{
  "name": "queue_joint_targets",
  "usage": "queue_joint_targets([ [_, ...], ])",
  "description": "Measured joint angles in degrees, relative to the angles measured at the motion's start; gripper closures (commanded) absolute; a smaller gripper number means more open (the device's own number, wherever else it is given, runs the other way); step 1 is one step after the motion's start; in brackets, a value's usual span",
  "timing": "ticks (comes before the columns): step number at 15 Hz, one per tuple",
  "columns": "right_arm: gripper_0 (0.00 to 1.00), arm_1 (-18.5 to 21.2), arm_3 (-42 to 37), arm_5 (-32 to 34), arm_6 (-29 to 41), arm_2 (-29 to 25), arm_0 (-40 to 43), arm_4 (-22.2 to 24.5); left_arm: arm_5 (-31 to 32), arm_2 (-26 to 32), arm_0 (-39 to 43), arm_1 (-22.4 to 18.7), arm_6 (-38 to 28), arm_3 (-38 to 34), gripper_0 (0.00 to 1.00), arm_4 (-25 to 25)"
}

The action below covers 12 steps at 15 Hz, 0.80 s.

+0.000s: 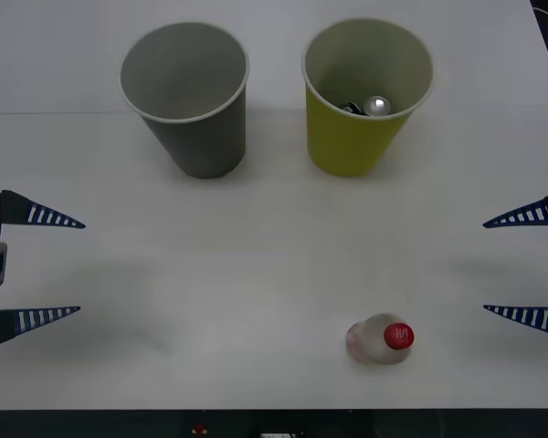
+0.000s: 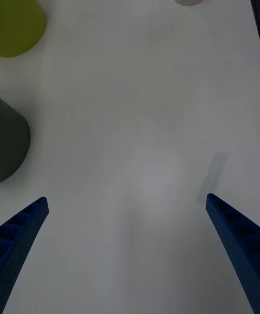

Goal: Put the can into the green bin and the plastic bottle into the gray bin

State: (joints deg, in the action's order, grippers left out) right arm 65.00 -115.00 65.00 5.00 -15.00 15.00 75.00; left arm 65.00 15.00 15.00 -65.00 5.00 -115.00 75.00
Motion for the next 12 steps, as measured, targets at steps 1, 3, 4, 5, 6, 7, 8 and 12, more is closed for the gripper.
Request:
queue_joint_targets([
  [1,0.00,0.00,0.00,0.00,0.00,0.00,0.00,0.00,0.00,0.00,0.00,0.00,0.00,0.00,0.00,0.00],
  [3,0.00,-0.65,0.80,-0.48,-0.07,0.62,0.37,0.18,0.00,0.00,0.00,0.00,0.00,0.01,0.00,0.00],
  [4,0.00,-0.73,0.97,-1.19,-0.23,0.94,0.52,0.21,0.00,0.00,0.00,0.00,0.00,0.00,0.00,0.00],
  [5,0.00,-0.56,0.99,-2.16,-0.60,1.15,0.61,0.16,0.00,0.00,0.00,0.00,0.00,0.00,0.00,0.00],
  [6,0.00,-0.45,1.00,-2.56,-0.88,1.20,0.63,-0.06,0.00,0.00,0.00,0.00,0.00,0.00,0.00,0.00],
  [7,0.00,-0.42,1.07,-2.65,-1.02,1.36,0.64,-0.47,0.00,0.00,0.00,0.00,0.00,0.00,0.00,0.00],
  [8,0.00,-0.41,1.41,-2.61,-1.21,1.66,0.64,-1.22,0.00,0.00,0.00,0.00,0.00,0.00,0.00,0.00],
  [12,0.00,-2.35,7.45,-1.08,-8.15,4.31,0.64,-9.13,0.00,0.00,0.00,0.00,0.00,0.00,0.00,0.00],
])
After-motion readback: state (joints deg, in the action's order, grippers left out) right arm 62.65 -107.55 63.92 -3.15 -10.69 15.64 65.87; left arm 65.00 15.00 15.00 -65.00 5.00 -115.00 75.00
